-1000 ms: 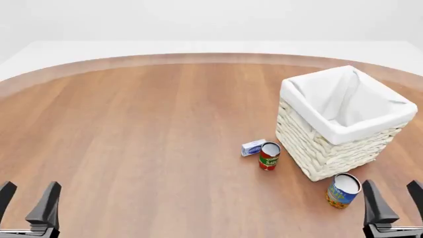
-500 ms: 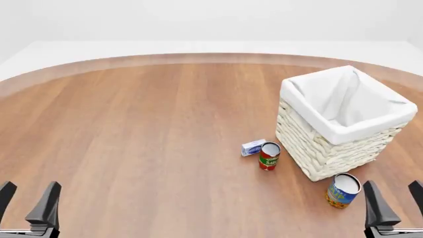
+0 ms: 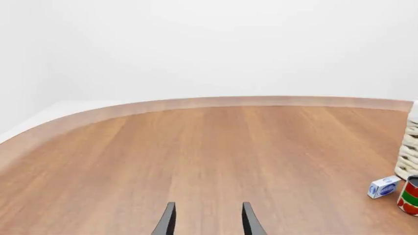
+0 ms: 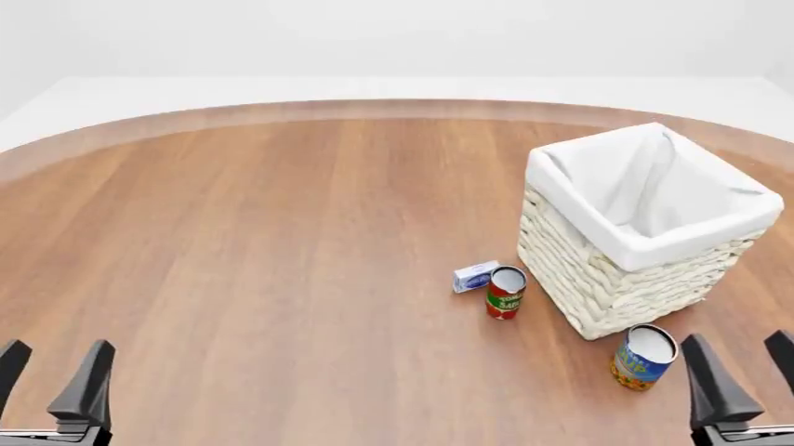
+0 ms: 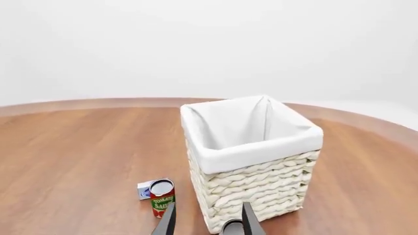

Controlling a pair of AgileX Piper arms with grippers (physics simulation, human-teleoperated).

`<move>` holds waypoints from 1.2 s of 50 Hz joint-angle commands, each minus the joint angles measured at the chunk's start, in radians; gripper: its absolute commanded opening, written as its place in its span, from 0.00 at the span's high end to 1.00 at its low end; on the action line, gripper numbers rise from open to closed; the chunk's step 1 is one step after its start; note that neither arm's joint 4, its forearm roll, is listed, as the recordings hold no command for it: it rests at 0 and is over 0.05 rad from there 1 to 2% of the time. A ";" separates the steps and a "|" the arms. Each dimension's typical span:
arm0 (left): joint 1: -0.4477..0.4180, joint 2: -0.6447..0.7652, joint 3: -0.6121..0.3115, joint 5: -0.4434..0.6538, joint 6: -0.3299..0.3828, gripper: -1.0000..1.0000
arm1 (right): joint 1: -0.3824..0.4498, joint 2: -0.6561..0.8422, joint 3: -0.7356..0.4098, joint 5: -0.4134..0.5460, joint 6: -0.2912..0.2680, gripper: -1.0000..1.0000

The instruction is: Pick up the ketchup, and put it in the basket.

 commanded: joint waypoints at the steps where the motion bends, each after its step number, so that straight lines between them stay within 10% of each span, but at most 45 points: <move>1: 0.000 0.000 0.000 0.000 0.000 0.00 | 0.033 0.011 -0.041 0.037 0.017 0.00; 60: 0.000 0.000 0.000 0.000 0.000 0.00 | 0.284 0.075 -0.039 -0.029 -0.015 0.00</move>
